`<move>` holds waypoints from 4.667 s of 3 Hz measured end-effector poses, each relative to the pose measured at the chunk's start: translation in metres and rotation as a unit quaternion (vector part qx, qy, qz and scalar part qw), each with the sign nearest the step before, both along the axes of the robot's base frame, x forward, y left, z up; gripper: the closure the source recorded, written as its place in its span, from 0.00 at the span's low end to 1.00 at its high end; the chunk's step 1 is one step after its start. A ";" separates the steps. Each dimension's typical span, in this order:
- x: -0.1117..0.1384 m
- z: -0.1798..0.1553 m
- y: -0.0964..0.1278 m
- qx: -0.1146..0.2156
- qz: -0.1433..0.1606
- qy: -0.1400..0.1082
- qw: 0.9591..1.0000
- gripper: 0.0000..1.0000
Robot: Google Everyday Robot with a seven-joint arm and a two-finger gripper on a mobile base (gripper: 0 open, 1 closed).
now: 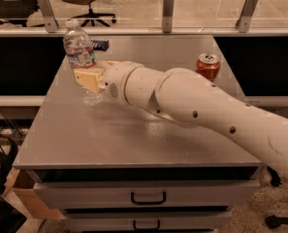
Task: Place water bottle upright
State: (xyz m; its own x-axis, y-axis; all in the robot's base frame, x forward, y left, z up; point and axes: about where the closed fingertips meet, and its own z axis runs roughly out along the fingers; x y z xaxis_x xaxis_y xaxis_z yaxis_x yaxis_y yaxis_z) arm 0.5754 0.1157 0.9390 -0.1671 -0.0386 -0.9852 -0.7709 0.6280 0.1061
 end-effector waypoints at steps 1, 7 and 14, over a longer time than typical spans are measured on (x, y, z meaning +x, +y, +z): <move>0.011 0.011 0.002 0.012 -0.019 -0.054 0.998 1.00; 0.042 -0.042 0.004 -0.048 0.012 -0.114 0.992 1.00; 0.049 -0.040 0.010 -0.030 0.023 -0.093 0.995 1.00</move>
Offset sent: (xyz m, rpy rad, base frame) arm 0.0298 0.0061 0.0065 0.0344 -0.2614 -0.0496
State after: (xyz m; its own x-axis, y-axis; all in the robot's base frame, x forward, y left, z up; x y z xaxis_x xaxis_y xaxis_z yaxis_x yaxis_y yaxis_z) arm 0.6249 0.1255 0.8992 0.0222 -0.1013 -0.9946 -0.8020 0.5922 -0.0782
